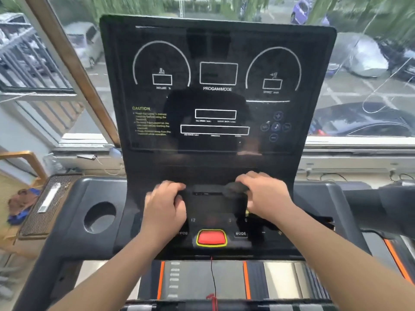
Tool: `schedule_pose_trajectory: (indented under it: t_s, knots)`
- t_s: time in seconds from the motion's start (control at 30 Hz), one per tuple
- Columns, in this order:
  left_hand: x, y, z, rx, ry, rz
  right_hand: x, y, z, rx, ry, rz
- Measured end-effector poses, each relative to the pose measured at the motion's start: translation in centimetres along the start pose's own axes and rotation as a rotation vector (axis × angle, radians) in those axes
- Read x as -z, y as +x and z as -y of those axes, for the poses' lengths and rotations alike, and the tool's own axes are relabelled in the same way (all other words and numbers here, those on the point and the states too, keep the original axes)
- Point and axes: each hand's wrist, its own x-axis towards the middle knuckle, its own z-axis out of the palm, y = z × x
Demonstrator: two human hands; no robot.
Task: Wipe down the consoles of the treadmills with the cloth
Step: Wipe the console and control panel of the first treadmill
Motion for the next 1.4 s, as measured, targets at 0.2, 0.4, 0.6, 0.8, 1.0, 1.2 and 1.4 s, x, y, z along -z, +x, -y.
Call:
schedule_pose_trajectory:
  t_s: [0.2, 0.4, 0.6, 0.8, 1.0, 1.2, 1.4]
  knots:
    - [0.5, 0.5, -1.1, 0.069, 0.049, 0.053, -0.9, -3.6, -4.8, -0.365, 0.011, -0.018]
    - [1.8, -1.3, 0.5, 0.039, -0.024, 0.073, -2.2, -5.0, 1.8, -0.551, 0.155, 0.016]
    - [3.3, -3.5, 3.2, 0.029, -0.112, 0.056, -1.9, -4.5, 6.1, -0.361, 0.225, 0.163]
    - [4.3, -5.1, 5.8, 0.069, -0.149, 0.034, -0.1, -4.4, 7.3, -0.405, 0.088, 0.228]
    - [6.4, -6.1, 9.0, 0.102, -0.133, -0.040, -2.4, -3.0, 14.4, -0.446, 0.192, 0.145]
    - [7.4, -4.9, 14.6, 0.310, 0.000, 0.051, -2.8, -0.9, 20.9, -0.323, 0.213, 0.169]
    - [7.1, -5.4, 16.0, 0.265, 0.017, 0.026, -4.5, -1.3, 27.9, -0.100, 0.263, 0.128]
